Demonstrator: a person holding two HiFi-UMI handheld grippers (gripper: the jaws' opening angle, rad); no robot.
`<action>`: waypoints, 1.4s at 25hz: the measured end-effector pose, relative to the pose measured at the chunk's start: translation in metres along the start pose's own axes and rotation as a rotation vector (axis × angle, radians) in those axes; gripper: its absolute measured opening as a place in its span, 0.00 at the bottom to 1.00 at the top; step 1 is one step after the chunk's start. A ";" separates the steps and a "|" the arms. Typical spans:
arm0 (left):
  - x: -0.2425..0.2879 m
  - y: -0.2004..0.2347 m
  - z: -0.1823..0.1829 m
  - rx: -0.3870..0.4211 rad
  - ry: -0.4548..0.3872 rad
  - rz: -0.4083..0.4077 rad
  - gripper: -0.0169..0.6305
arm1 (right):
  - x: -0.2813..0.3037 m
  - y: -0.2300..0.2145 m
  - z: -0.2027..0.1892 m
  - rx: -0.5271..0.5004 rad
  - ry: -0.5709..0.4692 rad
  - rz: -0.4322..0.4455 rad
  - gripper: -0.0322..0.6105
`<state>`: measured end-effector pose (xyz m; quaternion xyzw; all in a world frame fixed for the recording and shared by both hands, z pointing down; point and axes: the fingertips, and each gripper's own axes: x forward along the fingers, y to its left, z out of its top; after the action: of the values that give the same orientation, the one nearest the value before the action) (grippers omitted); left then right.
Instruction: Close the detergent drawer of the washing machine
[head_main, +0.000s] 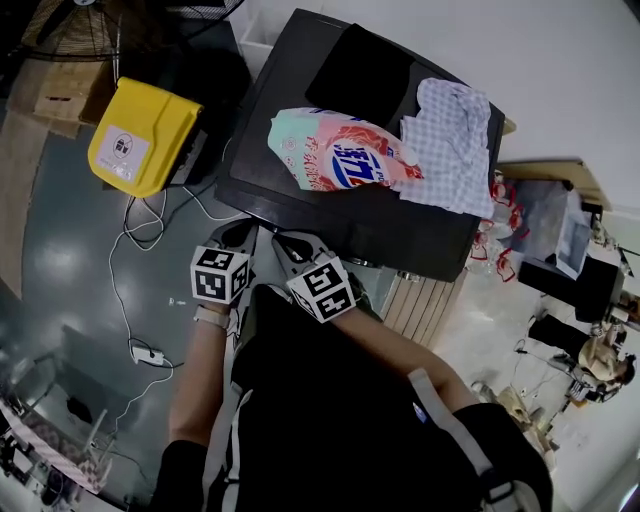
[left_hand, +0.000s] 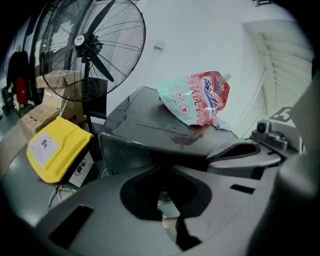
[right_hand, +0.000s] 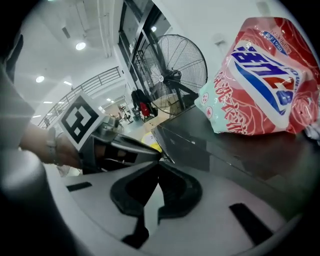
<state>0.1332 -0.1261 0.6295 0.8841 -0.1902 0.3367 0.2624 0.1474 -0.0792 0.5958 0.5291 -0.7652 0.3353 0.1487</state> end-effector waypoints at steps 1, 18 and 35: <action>-0.004 -0.001 0.001 -0.002 -0.008 0.003 0.04 | -0.001 0.001 0.002 -0.002 0.002 0.005 0.07; -0.187 0.045 -0.003 -0.103 -0.306 0.225 0.04 | 0.006 0.141 0.073 -0.213 -0.007 0.314 0.07; -0.391 0.029 -0.039 -0.144 -0.610 0.497 0.04 | -0.038 0.288 0.136 -0.435 -0.114 0.576 0.07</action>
<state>-0.1747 -0.0630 0.3924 0.8499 -0.4906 0.0979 0.1655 -0.0823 -0.0813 0.3716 0.2659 -0.9433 0.1626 0.1144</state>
